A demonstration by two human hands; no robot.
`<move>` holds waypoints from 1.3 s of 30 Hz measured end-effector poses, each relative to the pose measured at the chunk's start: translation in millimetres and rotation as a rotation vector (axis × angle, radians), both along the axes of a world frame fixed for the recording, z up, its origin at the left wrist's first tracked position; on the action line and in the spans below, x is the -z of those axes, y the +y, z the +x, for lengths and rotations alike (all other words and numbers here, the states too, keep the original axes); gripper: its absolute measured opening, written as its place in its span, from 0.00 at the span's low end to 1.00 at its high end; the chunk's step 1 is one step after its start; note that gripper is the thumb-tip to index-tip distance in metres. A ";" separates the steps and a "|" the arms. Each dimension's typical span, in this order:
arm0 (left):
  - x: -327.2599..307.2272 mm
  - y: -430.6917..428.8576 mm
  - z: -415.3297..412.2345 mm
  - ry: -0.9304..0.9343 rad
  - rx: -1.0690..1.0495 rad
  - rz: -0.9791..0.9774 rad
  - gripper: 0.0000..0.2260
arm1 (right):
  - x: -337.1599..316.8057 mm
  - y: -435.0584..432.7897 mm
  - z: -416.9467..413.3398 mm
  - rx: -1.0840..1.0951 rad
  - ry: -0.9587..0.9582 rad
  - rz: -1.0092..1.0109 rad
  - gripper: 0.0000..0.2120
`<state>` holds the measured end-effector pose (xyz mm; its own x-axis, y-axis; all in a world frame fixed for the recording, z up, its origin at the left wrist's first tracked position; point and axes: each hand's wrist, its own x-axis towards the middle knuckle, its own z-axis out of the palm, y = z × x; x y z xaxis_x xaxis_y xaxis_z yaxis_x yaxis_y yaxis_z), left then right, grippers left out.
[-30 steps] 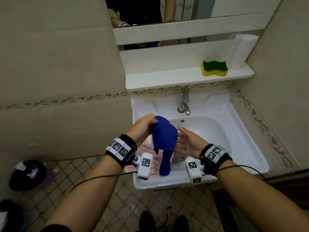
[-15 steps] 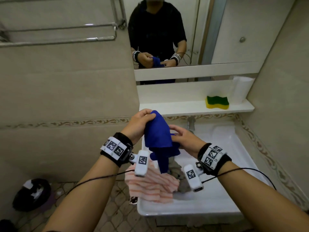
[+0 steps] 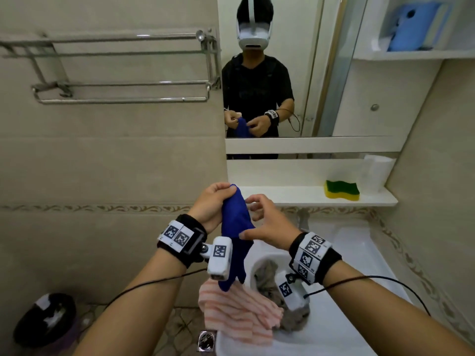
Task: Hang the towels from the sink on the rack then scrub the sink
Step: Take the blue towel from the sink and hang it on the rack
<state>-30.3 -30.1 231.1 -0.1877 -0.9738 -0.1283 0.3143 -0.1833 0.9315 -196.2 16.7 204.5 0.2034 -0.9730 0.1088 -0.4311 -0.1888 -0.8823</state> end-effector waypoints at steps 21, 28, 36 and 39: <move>17.4 9.8 20.2 -0.357 0.113 -0.141 0.02 | -50.2 -38.3 -5.7 0.345 -0.268 0.113 0.08; -19.6 1.0 23.8 -0.129 0.046 -0.188 0.07 | -42.1 -19.2 -21.5 0.061 -0.076 0.079 0.18; -36.5 -4.4 11.0 -0.138 0.235 -0.145 0.09 | -42.4 -17.2 -4.6 -0.008 -0.111 -0.177 0.18; -35.3 -2.4 17.6 -0.050 0.373 -0.116 0.11 | -39.7 -25.3 -6.1 0.095 -0.075 -0.265 0.05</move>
